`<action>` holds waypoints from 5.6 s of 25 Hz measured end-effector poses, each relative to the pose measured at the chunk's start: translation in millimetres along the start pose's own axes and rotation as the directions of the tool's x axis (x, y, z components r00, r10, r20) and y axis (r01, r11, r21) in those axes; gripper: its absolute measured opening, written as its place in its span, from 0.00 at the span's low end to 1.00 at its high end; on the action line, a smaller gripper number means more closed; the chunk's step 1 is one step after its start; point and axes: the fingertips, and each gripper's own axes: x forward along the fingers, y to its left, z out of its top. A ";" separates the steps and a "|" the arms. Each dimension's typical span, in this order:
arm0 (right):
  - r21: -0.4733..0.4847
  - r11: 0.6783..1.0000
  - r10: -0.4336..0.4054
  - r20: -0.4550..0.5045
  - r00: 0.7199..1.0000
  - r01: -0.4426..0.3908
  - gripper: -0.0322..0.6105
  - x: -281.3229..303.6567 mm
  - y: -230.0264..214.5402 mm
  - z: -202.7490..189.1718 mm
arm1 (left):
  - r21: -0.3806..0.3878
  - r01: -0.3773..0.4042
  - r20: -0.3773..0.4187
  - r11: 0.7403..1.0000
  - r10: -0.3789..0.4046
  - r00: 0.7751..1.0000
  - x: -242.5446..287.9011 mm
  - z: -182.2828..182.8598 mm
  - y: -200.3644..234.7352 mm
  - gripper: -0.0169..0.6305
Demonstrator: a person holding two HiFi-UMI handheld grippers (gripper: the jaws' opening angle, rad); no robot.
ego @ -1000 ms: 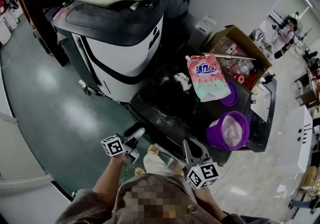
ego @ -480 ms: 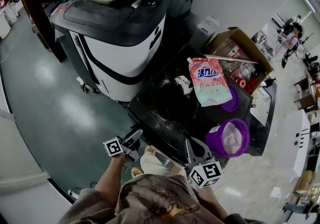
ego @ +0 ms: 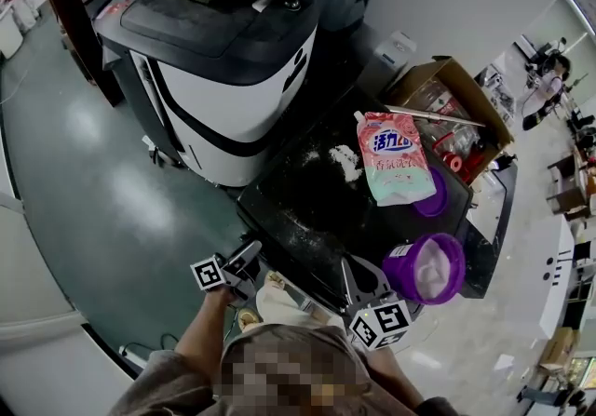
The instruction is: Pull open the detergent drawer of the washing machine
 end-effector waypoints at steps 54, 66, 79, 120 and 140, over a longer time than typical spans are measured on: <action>-0.018 1.000 -0.013 -0.049 0.999 0.012 0.05 -10.9 20.8 -13.1 | -0.187 0.166 0.118 0.968 -0.146 0.982 -5.4 0.7 9.5 0.52; -0.026 1.000 -0.001 -0.058 0.998 -0.001 0.05 -16.4 48.8 -20.4 | -0.186 0.184 0.134 0.965 -0.161 0.978 -42.1 -3.0 1.9 0.51; -0.041 0.998 0.036 -0.067 0.997 -0.039 0.05 -16.3 86.2 -24.0 | -0.193 0.176 0.147 0.965 -0.149 0.978 -86.9 -6.8 -6.4 0.50; -0.031 0.989 0.144 -0.072 0.987 -0.147 0.05 -7.9 146.3 -28.1 | 0.020 -0.145 0.016 0.989 0.145 0.989 -158.5 2.3 -17.8 0.43; -0.006 0.975 0.220 0.046 0.974 -0.220 0.05 -22.1 108.1 -6.0 | 0.483 -0.230 0.086 0.845 0.215 0.973 -115.4 29.2 -213.0 0.43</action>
